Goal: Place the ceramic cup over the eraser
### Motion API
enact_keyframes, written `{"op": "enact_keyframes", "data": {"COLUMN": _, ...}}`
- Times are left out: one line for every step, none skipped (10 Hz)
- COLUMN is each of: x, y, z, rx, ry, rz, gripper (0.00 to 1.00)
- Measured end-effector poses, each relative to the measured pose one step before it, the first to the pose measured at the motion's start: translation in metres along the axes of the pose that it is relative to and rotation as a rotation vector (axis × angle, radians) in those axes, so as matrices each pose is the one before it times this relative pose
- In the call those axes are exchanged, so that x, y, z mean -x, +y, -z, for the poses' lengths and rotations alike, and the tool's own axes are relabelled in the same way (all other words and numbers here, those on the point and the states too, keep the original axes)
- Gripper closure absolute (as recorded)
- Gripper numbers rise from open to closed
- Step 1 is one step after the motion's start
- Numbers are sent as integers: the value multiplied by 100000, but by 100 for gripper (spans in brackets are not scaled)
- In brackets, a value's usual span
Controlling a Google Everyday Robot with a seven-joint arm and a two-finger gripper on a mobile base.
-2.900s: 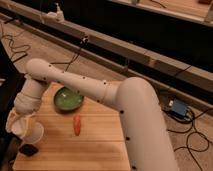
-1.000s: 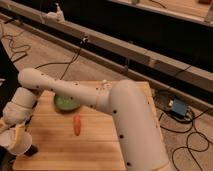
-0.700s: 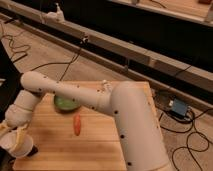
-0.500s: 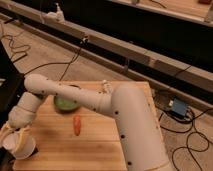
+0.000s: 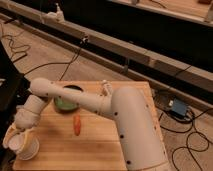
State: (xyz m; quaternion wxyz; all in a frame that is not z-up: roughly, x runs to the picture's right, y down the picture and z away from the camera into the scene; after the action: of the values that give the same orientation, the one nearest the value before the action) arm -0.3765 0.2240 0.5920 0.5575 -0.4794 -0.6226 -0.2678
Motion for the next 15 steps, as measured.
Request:
{"op": "enact_keyframes", "data": {"x": -47, "y": 1, "z": -84, "rx": 169, "ry": 14, "rz": -46, "gripper": 69}}
{"op": "enact_keyframes", "data": {"x": 50, "y": -18, "z": 24, "rx": -49, "ry": -14, "rz": 64, "gripper": 69}}
{"op": "enact_keyframes", "data": {"x": -31, "y": 14, "z": 29, "rx": -58, "ry": 19, "rz": -58, "gripper": 69}}
{"op": "enact_keyframes", "data": {"x": -21, "y": 4, "z": -34, "rx": 75, "ry": 13, "rz": -24, "gripper": 69}}
{"op": "enact_keyframes", "data": {"x": 19, "y": -6, "z": 1, "rx": -2, "ry": -5, "rz": 30, "gripper": 69}}
{"op": "enact_keyframes", "data": {"x": -23, "y": 12, "z": 1, "rx": 1, "ry": 10, "rz": -36, "gripper": 69}}
{"op": "enact_keyframes", "data": {"x": 10, "y": -5, "z": -3, "rx": 8, "ry": -3, "rz": 18, "gripper": 69}}
{"op": "enact_keyframes", "data": {"x": 5, "y": -4, "z": 2, "rx": -9, "ry": -2, "rz": 2, "gripper": 69}}
{"op": "enact_keyframes", "data": {"x": -6, "y": 3, "z": 2, "rx": -3, "ry": 2, "rz": -4, "gripper": 74}}
{"op": "enact_keyframes", "data": {"x": 10, "y": -2, "z": -1, "rx": 3, "ry": -12, "rz": 18, "gripper": 75}}
{"op": "enact_keyframes", "data": {"x": -3, "y": 0, "z": 4, "rx": -9, "ry": 1, "rz": 1, "gripper": 70}}
{"op": "enact_keyframes", "data": {"x": -1, "y": 1, "z": -3, "rx": 5, "ry": -1, "rz": -9, "gripper": 63}}
{"op": "enact_keyframes", "data": {"x": 5, "y": 0, "z": 0, "rx": 1, "ry": -5, "rz": 9, "gripper": 53}}
{"op": "enact_keyframes", "data": {"x": -5, "y": 3, "z": 1, "rx": 0, "ry": 0, "rz": 3, "gripper": 43}}
{"op": "enact_keyframes", "data": {"x": 0, "y": 3, "z": 15, "rx": -31, "ry": 0, "rz": -6, "gripper": 35}}
